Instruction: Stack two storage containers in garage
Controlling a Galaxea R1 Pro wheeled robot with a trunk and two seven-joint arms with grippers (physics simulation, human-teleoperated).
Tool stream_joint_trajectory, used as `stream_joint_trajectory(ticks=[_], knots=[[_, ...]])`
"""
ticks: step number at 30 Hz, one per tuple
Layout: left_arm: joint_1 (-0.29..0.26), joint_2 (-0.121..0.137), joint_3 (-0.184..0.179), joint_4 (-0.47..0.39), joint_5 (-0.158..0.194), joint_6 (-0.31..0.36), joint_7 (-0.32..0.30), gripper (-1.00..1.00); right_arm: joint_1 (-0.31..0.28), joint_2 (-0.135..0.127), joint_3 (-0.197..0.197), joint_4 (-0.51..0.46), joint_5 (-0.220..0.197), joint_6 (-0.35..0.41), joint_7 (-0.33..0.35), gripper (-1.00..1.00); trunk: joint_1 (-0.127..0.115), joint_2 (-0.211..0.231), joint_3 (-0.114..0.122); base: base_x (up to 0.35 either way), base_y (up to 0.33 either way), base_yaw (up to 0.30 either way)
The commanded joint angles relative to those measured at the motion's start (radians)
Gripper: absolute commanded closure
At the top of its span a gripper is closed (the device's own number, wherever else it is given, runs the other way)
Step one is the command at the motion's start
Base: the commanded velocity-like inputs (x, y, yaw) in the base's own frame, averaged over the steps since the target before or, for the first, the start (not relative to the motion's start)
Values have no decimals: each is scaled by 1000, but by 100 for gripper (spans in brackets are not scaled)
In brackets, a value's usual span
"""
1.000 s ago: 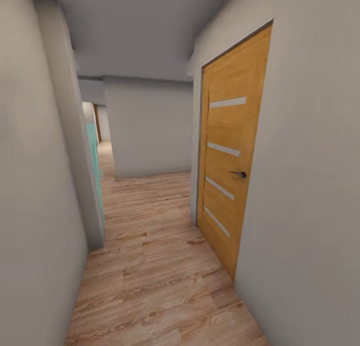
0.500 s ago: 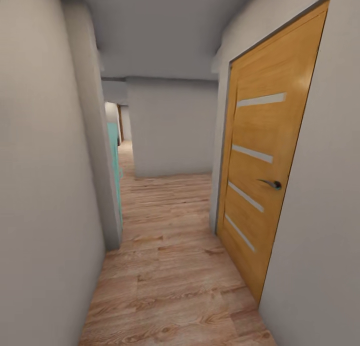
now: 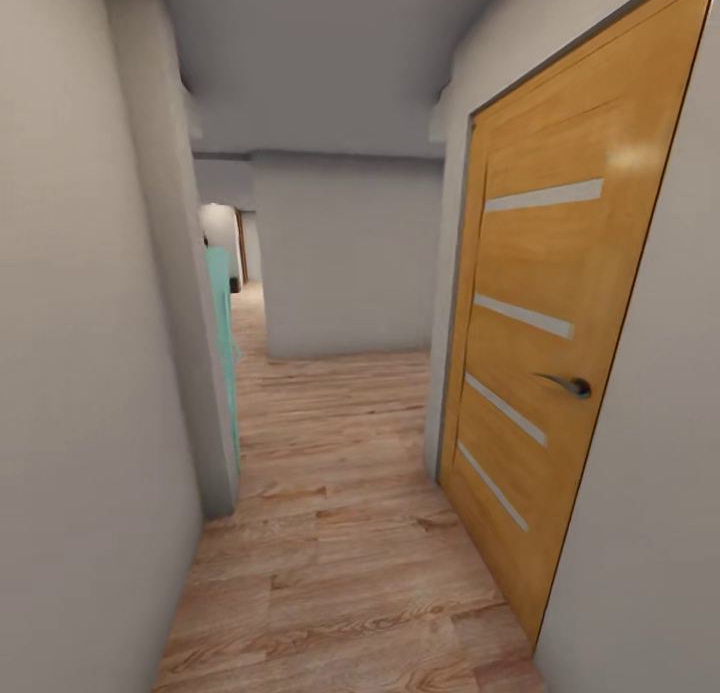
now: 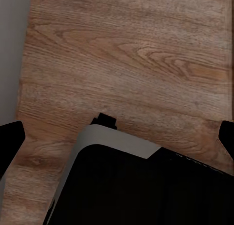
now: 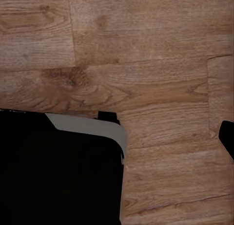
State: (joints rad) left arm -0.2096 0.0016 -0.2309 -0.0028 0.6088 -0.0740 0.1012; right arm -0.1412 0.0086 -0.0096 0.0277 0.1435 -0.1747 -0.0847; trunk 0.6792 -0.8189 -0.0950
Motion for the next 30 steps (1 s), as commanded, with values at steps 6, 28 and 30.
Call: stream_joint_trajectory(ticks=[6,28,30], knots=[[-1,0,-8,0,6,-1,3,-100,-1,-2,-3,3,8,-5,-7,-100,1,-1,-2,322,0,0],[-1,0,-8,0,8,6,3,-100,-1,-5,-6,3,1,-9,-3,-100,1,-1,-10,322,0,38],[-1,0,-8,0,8,6,3,-100,-1,-5,-6,3,0,-9,-3,-100,1,-1,-12,322,0,172]])
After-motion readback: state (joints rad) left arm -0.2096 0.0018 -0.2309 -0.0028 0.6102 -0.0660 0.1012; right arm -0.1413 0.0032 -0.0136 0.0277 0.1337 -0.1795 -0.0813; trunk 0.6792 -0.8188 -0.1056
